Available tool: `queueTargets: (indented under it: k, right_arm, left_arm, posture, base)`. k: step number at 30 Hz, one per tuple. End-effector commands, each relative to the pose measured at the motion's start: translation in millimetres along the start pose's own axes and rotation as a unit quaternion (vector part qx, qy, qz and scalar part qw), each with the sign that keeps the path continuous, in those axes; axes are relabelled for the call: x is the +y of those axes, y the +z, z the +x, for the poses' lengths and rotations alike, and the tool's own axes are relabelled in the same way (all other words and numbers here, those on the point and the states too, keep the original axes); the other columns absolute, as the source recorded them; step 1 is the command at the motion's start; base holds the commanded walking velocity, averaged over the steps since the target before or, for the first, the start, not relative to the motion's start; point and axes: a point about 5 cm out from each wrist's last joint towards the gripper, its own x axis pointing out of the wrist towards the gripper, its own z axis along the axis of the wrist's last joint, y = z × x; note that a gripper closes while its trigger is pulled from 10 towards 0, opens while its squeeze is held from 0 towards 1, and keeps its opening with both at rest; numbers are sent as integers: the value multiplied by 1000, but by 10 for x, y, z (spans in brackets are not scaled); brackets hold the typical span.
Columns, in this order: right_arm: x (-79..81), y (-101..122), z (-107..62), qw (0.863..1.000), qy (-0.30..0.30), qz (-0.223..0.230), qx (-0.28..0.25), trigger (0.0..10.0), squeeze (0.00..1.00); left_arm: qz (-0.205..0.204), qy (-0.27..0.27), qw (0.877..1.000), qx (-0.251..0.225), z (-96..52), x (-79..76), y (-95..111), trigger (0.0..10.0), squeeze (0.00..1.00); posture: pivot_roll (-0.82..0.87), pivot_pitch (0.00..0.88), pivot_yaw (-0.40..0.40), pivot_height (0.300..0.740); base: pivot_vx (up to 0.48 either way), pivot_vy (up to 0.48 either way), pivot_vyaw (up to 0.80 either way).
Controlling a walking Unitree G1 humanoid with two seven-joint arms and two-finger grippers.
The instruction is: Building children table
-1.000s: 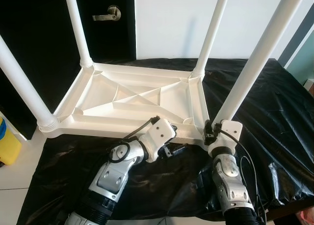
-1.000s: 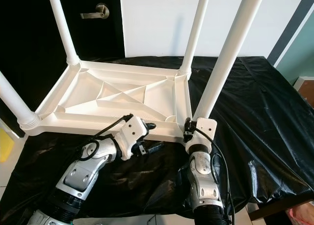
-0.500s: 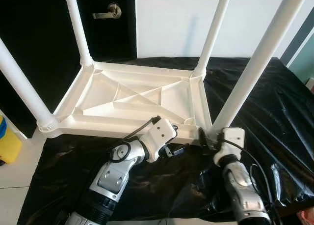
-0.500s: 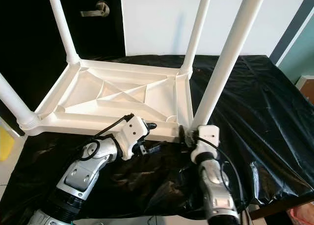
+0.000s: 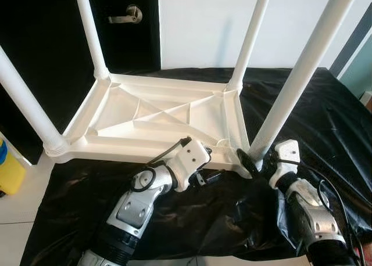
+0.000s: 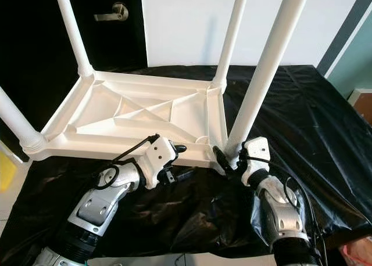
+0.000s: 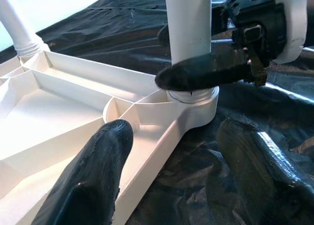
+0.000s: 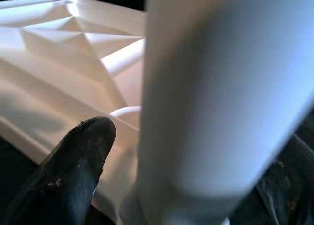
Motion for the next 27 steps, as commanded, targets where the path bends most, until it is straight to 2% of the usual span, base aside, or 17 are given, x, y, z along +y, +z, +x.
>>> queueTargets:
  k: [1,5,6,7,8,15,23,24,25,27]
  right_arm:
    - [-4,-17,24,1000,17,-6,6,10000,0]
    - [-20,-18,119,999,41,-18,13,10000,0]
    - [-34,-27,144,999,45,-22,17,863,0]
    - [-34,-27,144,999,45,-22,17,863,0]
    - [-54,-38,149,998,51,-22,21,0,0]
    - [-98,-83,112,998,55,-15,30,0,0]
    - [-114,-130,72,999,34,9,27,0,0]
    - [-105,-136,69,999,26,15,24,6706,0]
    - [-91,-143,69,999,15,25,19,10000,0]
    - [-91,-143,69,999,15,25,19,10000,0]
  left_arm:
    - [-1,22,1000,4,23,10,-17,10000,0]
    - [1,25,1000,6,20,19,-19,10000,0]
    - [1,28,1000,7,17,22,-19,10000,0]
    - [1,28,1000,7,17,22,-19,10000,0]
    - [1,30,1000,7,13,24,-20,10000,0]
    - [-1,35,999,9,-10,23,-29,10000,0]
    - [-3,36,999,12,-22,15,-41,10000,0]
    - [-3,36,999,12,-23,14,-42,10000,0]
    - [-3,36,999,12,-22,12,-42,10000,0]
    - [-3,36,999,12,-22,12,-42,10000,0]
  posture:
    - [13,0,-54,740]
    - [22,0,-62,740]
    - [31,0,-69,740]
    - [31,0,-69,740]
    - [35,0,-72,740]
    - [43,0,-78,740]
    - [41,0,-77,740]
    - [40,0,-76,740]
    - [37,0,-76,740]
    - [37,0,-76,740]
  base:
    - [0,0,0]
    - [0,0,0]
    - [0,0,0]
    - [0,0,0]
    - [0,0,0]
    - [0,0,0]
    - [0,0,0]
    - [0,0,0]
    - [0,0,0]
    - [0,0,0]
